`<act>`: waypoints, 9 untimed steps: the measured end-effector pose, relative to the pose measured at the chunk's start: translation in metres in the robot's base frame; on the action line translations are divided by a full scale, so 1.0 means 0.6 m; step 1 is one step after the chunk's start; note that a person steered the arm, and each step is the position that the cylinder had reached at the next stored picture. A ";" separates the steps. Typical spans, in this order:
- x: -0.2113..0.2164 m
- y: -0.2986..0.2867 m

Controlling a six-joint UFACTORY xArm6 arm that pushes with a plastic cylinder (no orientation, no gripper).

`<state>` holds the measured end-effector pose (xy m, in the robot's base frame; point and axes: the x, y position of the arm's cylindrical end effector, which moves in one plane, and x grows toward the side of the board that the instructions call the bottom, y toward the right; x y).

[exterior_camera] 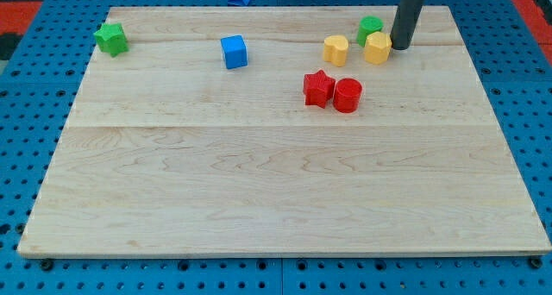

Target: Place the yellow heart on top of the red star

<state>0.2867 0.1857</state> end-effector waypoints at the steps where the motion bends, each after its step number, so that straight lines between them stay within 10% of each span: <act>1: 0.001 -0.022; 4: 0.126 0.034; 5: 0.147 -0.081; 9: -0.012 -0.285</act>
<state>0.2792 0.0150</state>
